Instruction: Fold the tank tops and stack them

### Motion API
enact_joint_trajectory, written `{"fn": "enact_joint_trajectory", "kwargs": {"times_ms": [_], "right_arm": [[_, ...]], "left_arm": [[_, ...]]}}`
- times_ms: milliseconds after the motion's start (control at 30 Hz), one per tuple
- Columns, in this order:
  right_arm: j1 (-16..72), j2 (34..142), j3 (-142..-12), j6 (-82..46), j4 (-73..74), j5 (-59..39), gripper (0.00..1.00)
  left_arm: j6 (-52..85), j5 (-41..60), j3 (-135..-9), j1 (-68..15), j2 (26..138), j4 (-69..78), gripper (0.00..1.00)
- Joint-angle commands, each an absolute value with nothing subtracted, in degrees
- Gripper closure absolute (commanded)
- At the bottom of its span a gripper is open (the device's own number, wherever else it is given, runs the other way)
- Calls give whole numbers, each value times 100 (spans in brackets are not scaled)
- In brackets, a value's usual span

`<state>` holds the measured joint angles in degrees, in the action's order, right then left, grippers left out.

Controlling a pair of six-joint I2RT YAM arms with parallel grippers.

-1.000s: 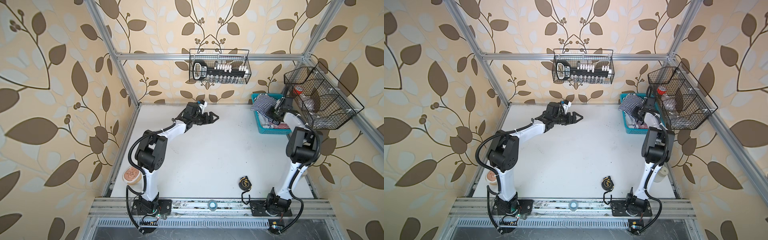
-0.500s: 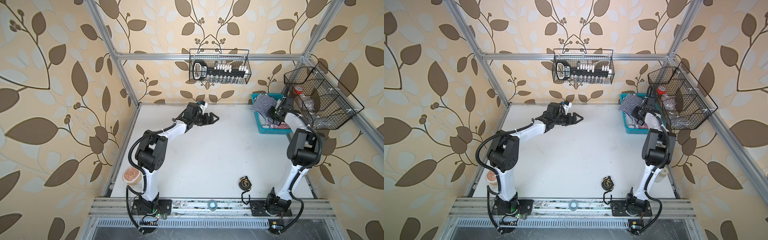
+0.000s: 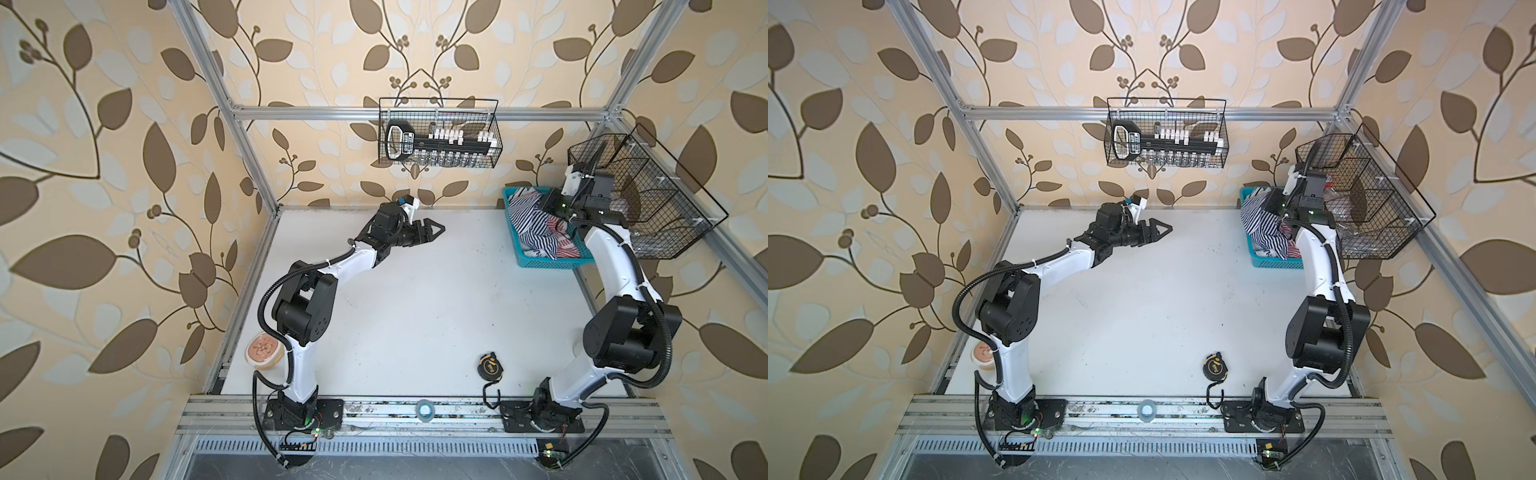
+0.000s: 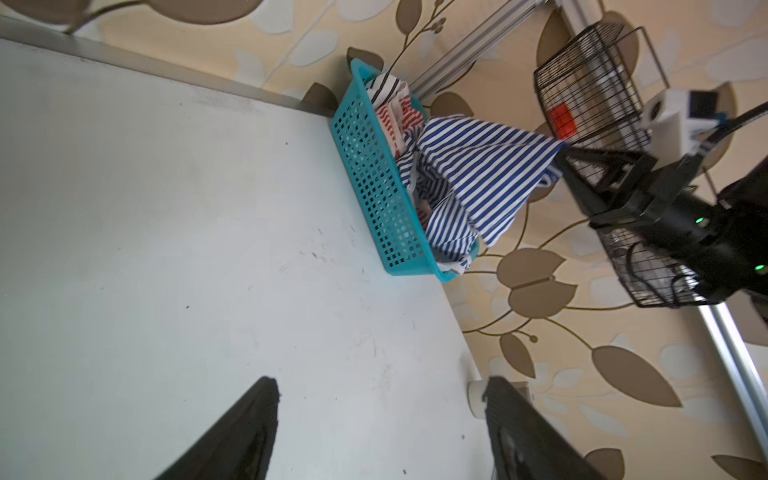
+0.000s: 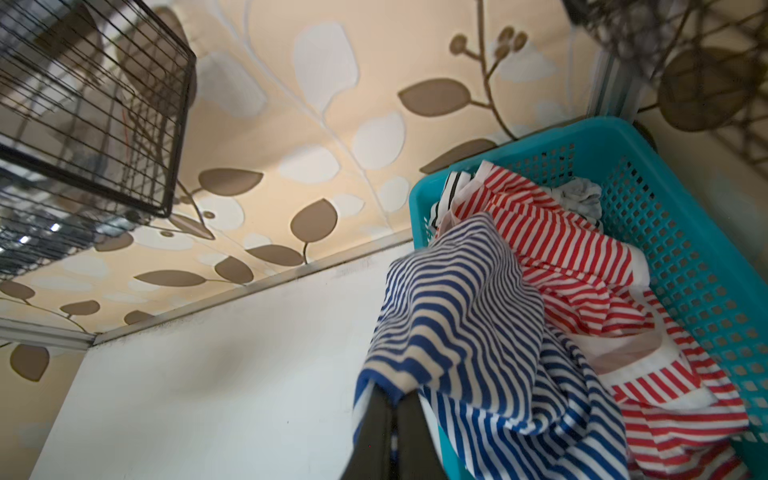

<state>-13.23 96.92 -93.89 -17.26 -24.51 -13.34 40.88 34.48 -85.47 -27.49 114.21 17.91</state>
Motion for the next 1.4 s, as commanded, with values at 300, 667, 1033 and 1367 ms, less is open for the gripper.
{"fn": "enact_joint_trajectory", "kwargs": {"times_ms": [300,667,1033,1367], "right_arm": [[-1187,9762,-9203,-1564,-3075,-2060,100],[-1187,9881,-9040,-1817,-2831,-2630,100],[-1200,9811,-8809,-2113,-2464,-3155,100],[-1229,9826,-8662,-2259,-2269,-3391,100]], "left_arm": [[5801,3455,-11298,-3867,13778,3178,21],[6562,2252,-11694,-4275,14437,3421,20],[7202,1353,-11982,-4436,14739,3589,19],[7670,942,-12021,-4509,14885,3664,24]]}}
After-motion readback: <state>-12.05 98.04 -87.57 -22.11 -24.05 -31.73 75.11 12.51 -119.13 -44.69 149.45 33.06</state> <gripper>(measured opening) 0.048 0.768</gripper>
